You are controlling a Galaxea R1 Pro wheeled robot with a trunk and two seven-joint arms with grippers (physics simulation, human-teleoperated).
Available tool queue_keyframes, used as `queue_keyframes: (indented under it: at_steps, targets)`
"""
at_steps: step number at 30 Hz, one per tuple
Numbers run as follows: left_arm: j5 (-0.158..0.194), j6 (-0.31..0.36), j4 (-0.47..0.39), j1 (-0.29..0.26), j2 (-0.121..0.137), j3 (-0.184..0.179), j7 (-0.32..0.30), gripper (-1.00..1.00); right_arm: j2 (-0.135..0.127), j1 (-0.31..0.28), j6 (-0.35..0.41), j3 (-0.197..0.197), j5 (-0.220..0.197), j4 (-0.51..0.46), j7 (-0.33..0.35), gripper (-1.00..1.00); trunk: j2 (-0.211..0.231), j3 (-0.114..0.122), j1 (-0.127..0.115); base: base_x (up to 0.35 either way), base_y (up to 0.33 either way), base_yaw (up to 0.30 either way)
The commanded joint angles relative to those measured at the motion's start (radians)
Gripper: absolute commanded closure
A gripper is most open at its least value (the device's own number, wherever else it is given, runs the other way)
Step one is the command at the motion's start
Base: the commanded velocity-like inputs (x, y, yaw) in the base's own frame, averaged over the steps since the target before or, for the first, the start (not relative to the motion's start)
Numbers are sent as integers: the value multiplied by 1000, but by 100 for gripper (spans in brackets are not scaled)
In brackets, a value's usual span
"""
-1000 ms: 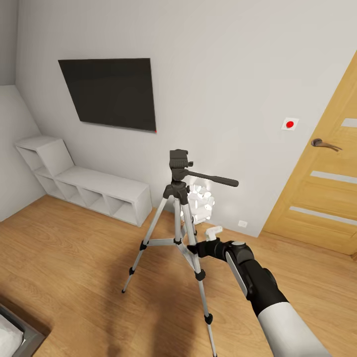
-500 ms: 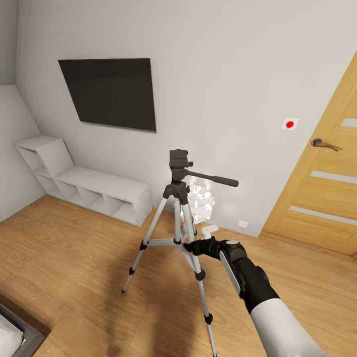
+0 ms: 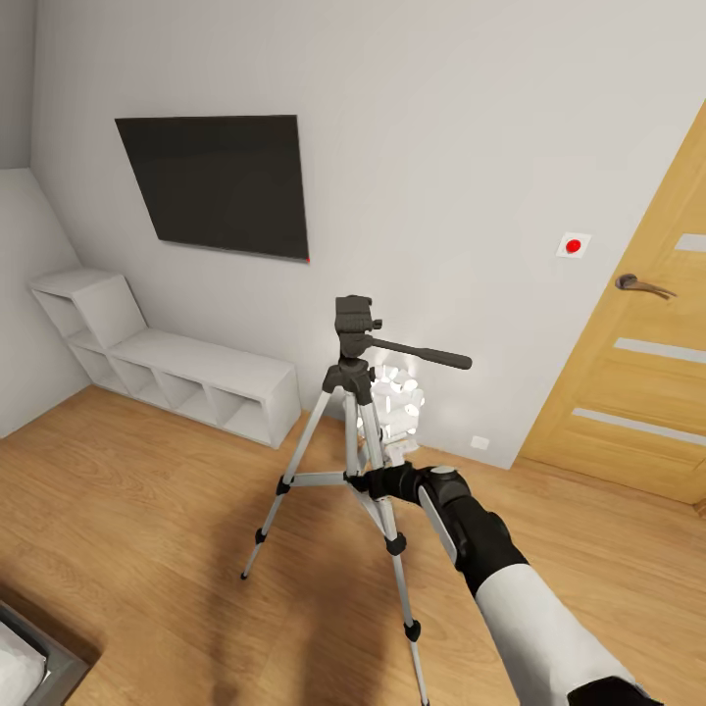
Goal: Attach the digital camera to the camera tripod in the bedroom.
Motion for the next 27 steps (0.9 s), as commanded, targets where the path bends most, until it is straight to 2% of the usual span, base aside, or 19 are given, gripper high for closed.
queue_keyframes:
  at_steps: [1, 3, 6, 19, 27]
  targets:
    - [10, -2, 1, -1, 0, -8, -6, 100, 3, -14, -6, 0, 0, 23, -2, -100, -2, -2, 0, 0, 0, 0]
    - [10, -2, 1, -1, 0, -9, -6, 100, 12, -56, -54, 0, 1, 115, -25, -100, -2, -2, 0, 0, 0, 0]
    - [10, -2, 1, -1, 0, -9, -6, 100, 14, -68, -76, 0, 3, 149, -34, -100, -2, -2, 0, 0, 0, 0]
    - [8, -2, 1, -1, 0, -9, -6, 100, 15, -77, -94, 2, 9, 175, -34, -100, -2, -2, 0, 2, 0, 0]
    - [8, -2, 1, -1, 1, -10, -6, 100, 12, -77, -95, 3, 9, 174, -30, -100, -2, -2, 0, 93, 0, 0]
